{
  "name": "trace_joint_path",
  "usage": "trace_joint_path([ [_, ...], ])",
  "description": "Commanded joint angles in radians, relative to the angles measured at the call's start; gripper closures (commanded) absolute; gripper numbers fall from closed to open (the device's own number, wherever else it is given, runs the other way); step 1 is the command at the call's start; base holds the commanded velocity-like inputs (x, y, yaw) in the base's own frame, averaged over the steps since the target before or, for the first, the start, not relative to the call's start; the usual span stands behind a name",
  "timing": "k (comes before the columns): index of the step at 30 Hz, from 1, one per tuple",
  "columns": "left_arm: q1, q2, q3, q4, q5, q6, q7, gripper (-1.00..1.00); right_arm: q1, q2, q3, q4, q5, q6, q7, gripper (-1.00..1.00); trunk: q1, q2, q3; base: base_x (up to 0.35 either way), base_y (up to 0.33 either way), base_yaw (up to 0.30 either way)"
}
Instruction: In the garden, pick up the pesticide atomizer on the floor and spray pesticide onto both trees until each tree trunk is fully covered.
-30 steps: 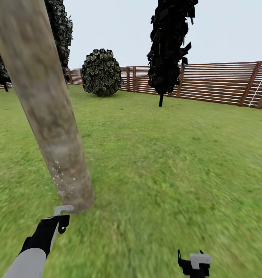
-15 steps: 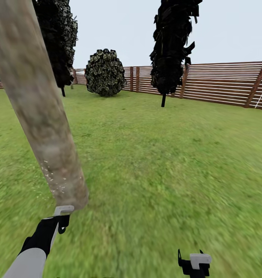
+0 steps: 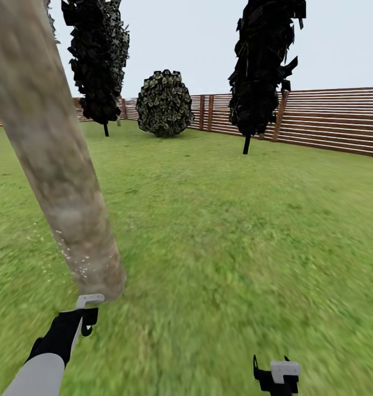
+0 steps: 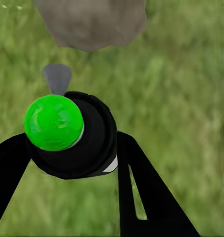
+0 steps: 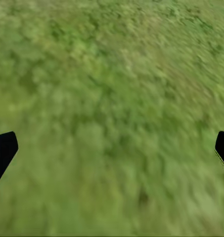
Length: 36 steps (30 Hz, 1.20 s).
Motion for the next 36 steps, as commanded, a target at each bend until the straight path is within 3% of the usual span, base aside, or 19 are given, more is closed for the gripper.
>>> trace_joint_path([
  [1, 0.0, -0.002, -0.002, 0.0, -0.001, 0.006, 0.0, 1.0, 0.0, 0.0, 0.0, 0.0, 0.0, 0.0, 0.0, -1.0, 0.0, 0.0, 0.0, 0.223, -0.212, 0.051],
  [5, 0.0, -0.004, -0.004, -0.001, -0.004, 0.067, 0.0, 1.0, 0.0, 0.0, 0.0, 0.0, 0.0, 0.0, 0.0, -1.0, 0.0, 0.0, 0.0, 0.15, -0.149, 0.194],
  [19, 0.0, -0.007, -0.004, -0.002, -0.002, 0.069, 0.001, 1.0, 0.0, 0.0, 0.0, 0.0, 0.0, 0.0, 0.0, -1.0, 0.0, 0.0, 0.0, 0.009, -0.033, 0.276],
  [36, 0.0, -0.01, -0.001, -0.002, -0.002, 0.063, 0.002, 1.0, 0.0, -0.002, -0.001, 0.0, 0.0, 0.0, 0.0, -1.0, 0.0, 0.0, 0.0, 0.085, -0.259, 0.017],
])
